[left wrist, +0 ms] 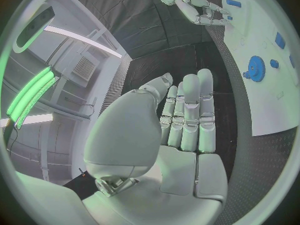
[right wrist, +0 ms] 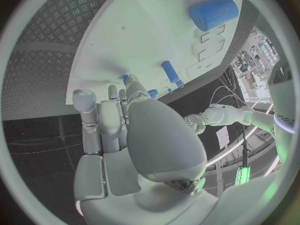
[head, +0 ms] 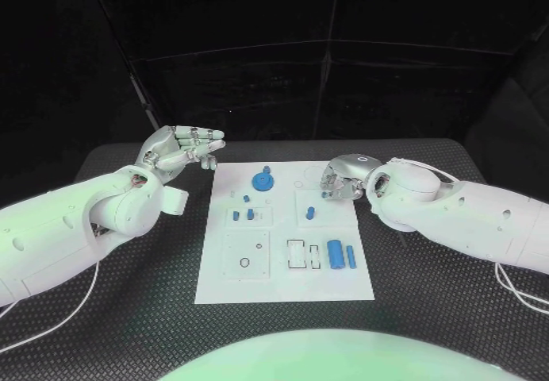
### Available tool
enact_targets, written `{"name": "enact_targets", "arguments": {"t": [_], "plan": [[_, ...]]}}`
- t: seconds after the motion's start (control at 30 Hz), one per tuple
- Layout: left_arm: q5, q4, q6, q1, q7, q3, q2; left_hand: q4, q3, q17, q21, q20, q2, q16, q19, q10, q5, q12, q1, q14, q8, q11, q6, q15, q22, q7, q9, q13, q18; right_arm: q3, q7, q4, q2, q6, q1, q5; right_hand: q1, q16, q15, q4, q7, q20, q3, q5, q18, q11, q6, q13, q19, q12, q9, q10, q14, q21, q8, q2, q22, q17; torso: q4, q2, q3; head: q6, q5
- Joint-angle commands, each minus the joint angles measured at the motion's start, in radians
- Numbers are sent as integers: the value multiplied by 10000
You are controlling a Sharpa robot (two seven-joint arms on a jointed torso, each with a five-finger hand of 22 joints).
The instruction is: Assemble the parts on the task board
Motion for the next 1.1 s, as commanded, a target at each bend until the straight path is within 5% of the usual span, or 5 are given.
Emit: {"name": "enact_targets", "arguments": {"t": [0.03,0.4,0.9,1.1], "plan": [[202,24,-44,4,198,10,23,-23,-29,-19,-61,25,128,-64,-61,-93,-45,43,34,-57,-39,12,-21,-3,-19,47,-14,14,99,-2,27,-62,74,262,6,-75,155,117,-23,-13,-16,-34,212,-26,-220,-38,204,-100,156,-37,12,216,217,117,12,-7,152,106,-2,10,-1,-30,-16],[203,39,-30,-14,159,10,25,-45,-30,-59,-114,27,166,-116,-56,-121,-43,55,81,-72,-44,23,-36,4,-60,61,-16,12,97,-18,116,-143,218,661,-111,-1,216,267,-159,-46,-179,-157,977,7,-281,-226,775,-375,326,-128,14,954,241,390,46,-156,535,229,-1,2,1,-90,-16],[203,37,2,-18,94,10,20,-77,-38,-100,-169,30,186,-169,-52,-162,-43,61,132,-88,-56,36,-62,11,-102,76,-21,7,96,-24,-167,-112,307,806,-154,-482,77,284,-162,-93,-171,-178,1470,44,-299,-215,831,-534,325,-361,-22,1086,228,460,-113,-449,625,224,-6,0,6,-116,-48],[203,40,6,-22,67,10,31,-95,-45,-119,-194,31,188,-193,-49,-188,-43,62,156,-94,-66,45,-84,16,-121,88,-24,4,95,-318,-522,-9,332,935,-164,-1180,50,324,-159,-219,-160,-174,1930,288,-340,-207,900,-612,436,-483,-17,1176,233,616,-194,-635,878,249,2,-6,1,-138,-71]]}}
